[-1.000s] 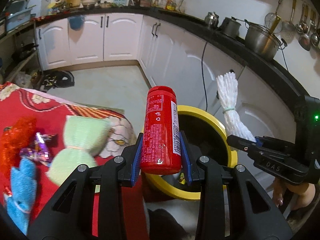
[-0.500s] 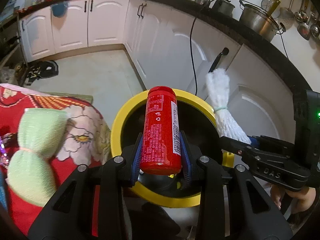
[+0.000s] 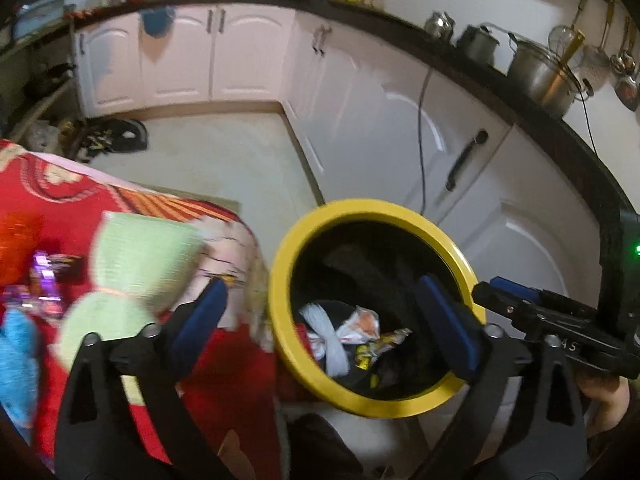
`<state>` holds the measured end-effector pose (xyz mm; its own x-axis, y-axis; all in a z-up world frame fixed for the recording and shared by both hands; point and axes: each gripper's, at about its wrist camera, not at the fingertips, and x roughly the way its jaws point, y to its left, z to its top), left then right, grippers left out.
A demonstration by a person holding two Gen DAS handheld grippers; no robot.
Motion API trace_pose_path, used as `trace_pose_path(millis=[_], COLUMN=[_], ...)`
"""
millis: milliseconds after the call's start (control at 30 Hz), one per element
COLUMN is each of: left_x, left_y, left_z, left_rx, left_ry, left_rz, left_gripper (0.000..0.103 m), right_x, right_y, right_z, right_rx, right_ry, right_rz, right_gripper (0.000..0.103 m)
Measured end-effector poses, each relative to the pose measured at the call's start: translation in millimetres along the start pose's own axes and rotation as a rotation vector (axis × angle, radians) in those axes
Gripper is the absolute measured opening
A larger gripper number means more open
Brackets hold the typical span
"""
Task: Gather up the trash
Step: 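Open the left tool over the bin while the right tool releases the mesh bundle, then move both open tools back from the bin toward the table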
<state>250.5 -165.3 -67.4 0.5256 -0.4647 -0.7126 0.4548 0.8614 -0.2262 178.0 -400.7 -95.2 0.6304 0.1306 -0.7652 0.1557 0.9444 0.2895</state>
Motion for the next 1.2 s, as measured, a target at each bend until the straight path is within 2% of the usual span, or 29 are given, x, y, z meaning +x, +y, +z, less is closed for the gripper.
trace_pose_path(millis=[167,633,1200], left_x=[-36.9,-108.4,-152.6], left_y=[18.1,78.5,136.2], left_z=[2.4,-4.8,-27.4], left_rx=[0.005,-0.085,-0.166], left_ry=[-0.080,-0.206,-0.252], left_rz=[0.086,0.211,0.292], left_gripper=[0.092,0.092,0.092], right_x=[-11.2,-36.4,-29.5], right_y=[20.2,99.9,171.9], right_z=[0.9,-0.2,-9.0], right_rx=[-0.041,-0.210,-0.327], right_ry=[-0.032,-0.093,-0.077], right_rz=[0.036,0.131,0.189], right_gripper=[0.053,0.062,0.068])
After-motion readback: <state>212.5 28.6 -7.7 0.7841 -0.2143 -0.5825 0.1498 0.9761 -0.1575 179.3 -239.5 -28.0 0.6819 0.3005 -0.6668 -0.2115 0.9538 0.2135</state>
